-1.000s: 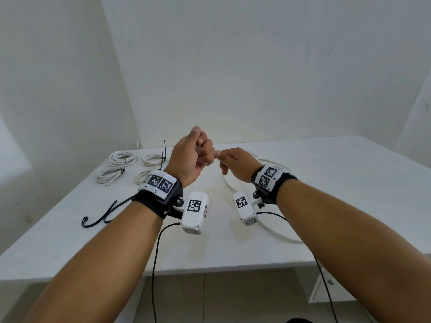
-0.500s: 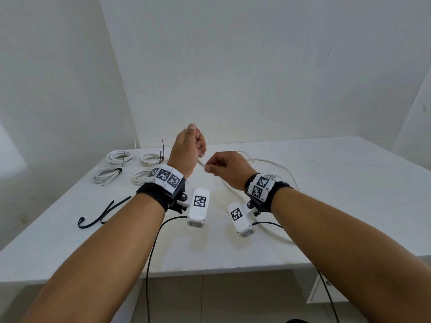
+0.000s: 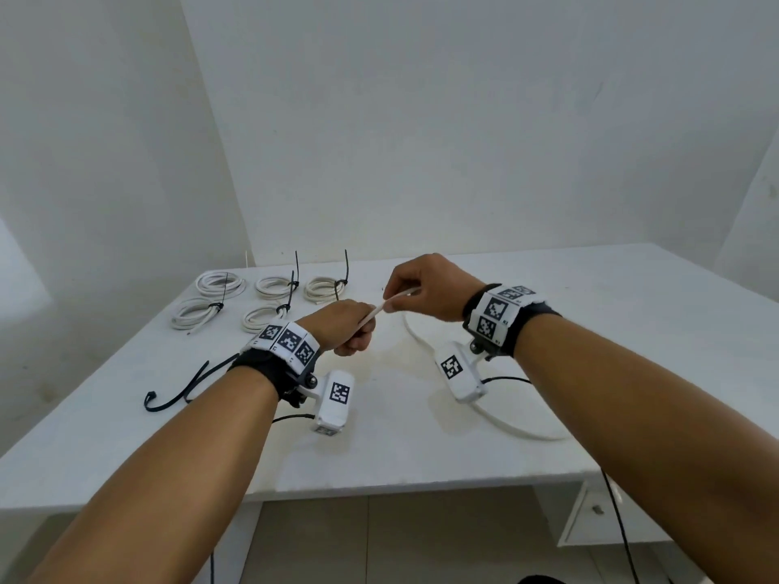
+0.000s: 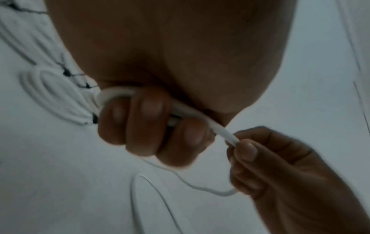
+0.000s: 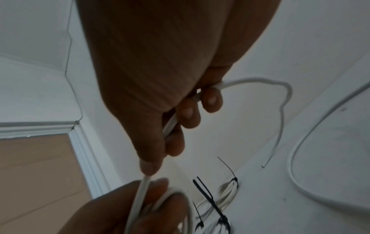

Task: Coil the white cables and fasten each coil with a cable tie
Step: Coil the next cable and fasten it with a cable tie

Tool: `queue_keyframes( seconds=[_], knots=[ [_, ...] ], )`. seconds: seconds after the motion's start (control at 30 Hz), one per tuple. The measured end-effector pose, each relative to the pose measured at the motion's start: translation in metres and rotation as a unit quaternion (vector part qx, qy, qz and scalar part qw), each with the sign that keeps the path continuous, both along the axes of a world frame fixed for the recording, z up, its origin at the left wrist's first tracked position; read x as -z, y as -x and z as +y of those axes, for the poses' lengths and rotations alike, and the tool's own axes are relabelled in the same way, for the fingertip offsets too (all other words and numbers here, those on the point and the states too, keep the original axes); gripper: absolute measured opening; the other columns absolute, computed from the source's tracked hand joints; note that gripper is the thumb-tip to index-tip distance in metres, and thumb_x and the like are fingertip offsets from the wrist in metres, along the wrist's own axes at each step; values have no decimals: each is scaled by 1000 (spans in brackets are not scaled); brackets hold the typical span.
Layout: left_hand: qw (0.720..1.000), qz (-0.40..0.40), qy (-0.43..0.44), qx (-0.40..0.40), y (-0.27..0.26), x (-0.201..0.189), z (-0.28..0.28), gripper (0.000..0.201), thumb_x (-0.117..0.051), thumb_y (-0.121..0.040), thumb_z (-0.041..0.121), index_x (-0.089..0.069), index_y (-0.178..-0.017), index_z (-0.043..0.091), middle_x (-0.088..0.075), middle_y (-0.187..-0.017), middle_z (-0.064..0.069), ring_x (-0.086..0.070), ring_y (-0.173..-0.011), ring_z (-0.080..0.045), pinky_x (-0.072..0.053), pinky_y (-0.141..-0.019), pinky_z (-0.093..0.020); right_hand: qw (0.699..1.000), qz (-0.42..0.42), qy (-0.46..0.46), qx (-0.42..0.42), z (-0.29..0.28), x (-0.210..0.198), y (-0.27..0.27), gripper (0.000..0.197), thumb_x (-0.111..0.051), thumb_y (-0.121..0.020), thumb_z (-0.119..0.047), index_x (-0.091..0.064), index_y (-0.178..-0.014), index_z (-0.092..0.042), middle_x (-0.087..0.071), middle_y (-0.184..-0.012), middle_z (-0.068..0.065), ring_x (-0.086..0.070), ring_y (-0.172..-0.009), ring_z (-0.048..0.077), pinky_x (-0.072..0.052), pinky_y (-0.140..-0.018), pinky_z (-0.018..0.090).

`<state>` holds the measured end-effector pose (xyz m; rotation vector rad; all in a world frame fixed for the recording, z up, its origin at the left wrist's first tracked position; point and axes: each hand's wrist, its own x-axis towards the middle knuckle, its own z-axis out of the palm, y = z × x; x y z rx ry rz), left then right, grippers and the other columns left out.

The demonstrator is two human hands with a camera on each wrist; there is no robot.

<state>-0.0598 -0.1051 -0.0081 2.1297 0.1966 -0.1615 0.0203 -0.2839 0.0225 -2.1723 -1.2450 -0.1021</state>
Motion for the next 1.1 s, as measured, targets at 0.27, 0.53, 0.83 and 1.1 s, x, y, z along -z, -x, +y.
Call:
queue_keyframes(
  seconds=[0.27, 0.53, 0.83, 1.1],
  knots=[
    [965, -69, 248, 44, 9, -7, -13, 51, -28, -105, 40, -29, -57, 21, -18, -48, 5, -12, -42, -8, -13, -39, -17, 987, 90, -129, 4, -2, 0, -11, 7, -78, -83, -32, -79, -83, -24, -70, -68, -5, -52, -58, 6, -41, -57, 17],
    [918, -170, 355, 48, 17, -28, -30, 52, -23, -106, 34, -29, -56, 22, -19, -43, 7, -4, -44, -13, -7, -44, -24, 970, 142, -195, -19, 2, 6, -1, 37, -61, -97, -33, -70, -61, -36, -57, -56, -6, -44, -48, 8, -42, -55, 24],
    [880, -230, 410, 69, 28, -49, -42, 53, -23, -104, 40, -28, -54, 24, -19, -41, 9, -5, -43, -14, -10, -45, -26, 948, 162, -271, -30, -4, -3, -15, 19, -65, -94, -29, -77, -86, -16, -56, -59, -3, -47, -58, 16, -43, -62, 25],
    [828, -285, 477, 75, 31, -77, -50, 58, -25, -103, 43, -34, -49, 24, -13, -43, 6, -6, -40, -15, -12, -42, -26, 908, 233, -348, -19, -8, 3, -31, 14, -74, -87, -19, -67, -77, -12, -59, -60, 1, -49, -54, 15, -45, -58, 27]
  ],
)
